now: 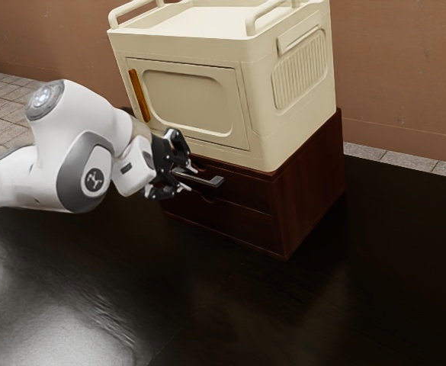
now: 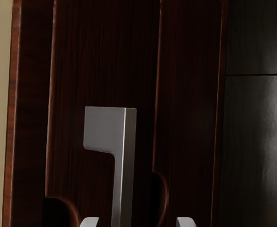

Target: Pull the drawer handle with one arm to open the drawer

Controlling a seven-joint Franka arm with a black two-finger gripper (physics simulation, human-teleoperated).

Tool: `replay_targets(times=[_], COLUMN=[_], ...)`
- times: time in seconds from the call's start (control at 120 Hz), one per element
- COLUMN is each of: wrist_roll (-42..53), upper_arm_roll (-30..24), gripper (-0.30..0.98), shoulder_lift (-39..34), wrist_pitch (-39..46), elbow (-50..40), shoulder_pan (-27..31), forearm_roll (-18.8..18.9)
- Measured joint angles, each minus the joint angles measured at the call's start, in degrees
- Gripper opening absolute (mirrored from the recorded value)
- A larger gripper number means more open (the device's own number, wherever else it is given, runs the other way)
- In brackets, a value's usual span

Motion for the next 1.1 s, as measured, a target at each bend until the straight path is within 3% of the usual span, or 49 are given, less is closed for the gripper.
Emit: replay_targets(times=[0.725, 1.1], wrist_roll=[-0.2, -0.2], upper_arm_roll=[0.4, 0.3], gripper=[0.12, 0.02], shoulder_lift=[3.4, 3.0], wrist_pitch=[0.1, 0.2], elbow=[2.5, 1.8], shoulder_pan=[-0.1, 0.1], forearm_roll=[-1.4, -1.4])
